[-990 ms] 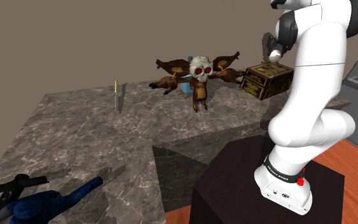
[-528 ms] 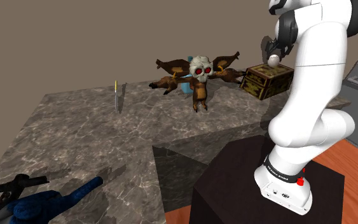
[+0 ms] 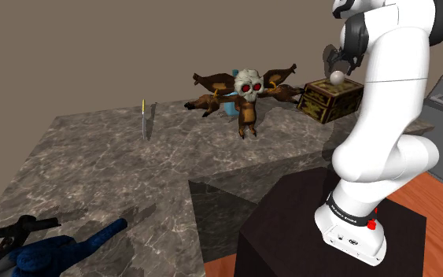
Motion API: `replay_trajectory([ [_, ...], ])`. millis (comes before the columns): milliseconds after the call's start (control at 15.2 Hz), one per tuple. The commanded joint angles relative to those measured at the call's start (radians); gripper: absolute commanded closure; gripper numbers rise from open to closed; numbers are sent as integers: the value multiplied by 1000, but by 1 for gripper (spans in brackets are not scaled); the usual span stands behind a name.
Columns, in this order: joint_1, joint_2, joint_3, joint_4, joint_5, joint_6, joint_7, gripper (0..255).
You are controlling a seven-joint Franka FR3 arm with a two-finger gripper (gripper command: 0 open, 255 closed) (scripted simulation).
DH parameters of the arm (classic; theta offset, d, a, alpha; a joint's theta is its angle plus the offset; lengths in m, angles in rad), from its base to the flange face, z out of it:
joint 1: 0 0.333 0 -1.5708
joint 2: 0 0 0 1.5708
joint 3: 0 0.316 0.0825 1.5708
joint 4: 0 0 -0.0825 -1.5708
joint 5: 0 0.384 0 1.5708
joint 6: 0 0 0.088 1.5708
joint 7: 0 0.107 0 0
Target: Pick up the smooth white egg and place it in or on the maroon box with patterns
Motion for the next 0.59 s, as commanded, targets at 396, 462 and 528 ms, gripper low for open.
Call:
replay_trajectory([
  [396,-68,65,6,225,31,-161,3,0],
  [462,-68,65,6,225,31,-161,3,0],
  [528,-68,65,6,225,31,-161,3,0],
])
